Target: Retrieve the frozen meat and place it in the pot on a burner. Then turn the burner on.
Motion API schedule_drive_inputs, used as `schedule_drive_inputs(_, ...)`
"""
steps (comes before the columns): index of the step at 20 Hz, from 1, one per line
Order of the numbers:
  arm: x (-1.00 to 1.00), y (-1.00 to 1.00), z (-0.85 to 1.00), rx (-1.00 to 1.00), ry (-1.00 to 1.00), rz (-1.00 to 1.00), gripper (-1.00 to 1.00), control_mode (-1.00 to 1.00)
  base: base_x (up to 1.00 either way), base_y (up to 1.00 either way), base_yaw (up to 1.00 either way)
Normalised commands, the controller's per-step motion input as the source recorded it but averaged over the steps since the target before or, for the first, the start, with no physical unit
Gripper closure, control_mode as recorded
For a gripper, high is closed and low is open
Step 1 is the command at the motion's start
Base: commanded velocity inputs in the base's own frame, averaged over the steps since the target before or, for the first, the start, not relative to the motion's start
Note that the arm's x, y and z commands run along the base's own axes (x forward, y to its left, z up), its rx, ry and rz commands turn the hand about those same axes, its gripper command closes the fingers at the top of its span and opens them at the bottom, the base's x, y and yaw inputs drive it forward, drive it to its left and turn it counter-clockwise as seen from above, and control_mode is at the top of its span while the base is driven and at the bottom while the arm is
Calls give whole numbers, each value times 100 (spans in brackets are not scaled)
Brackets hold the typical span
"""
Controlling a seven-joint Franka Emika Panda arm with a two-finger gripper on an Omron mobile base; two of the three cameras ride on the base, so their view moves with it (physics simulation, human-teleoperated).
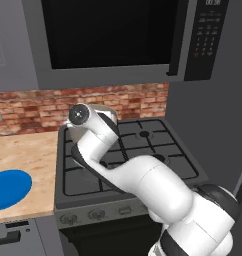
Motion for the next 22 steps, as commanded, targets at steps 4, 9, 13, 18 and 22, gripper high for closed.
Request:
schedule_drive_inputs(4, 19, -39, 0, 2, 0, 0, 100, -100, 0, 0, 0)
schedule_drive_inputs(9, 12, -20, 0, 0, 0, 0, 100, -100, 0, 0, 0)
schedule_drive_inputs(13, 25, -14, 0, 0, 0, 0, 100, -100, 0, 0, 0)
schedule_drive_inputs(18, 22, 0, 0, 0, 0, 0, 100, -100, 0, 0, 0)
schedule_drive_inputs(22, 41, 0, 0, 0, 0, 2, 100, -100, 0, 0, 0)
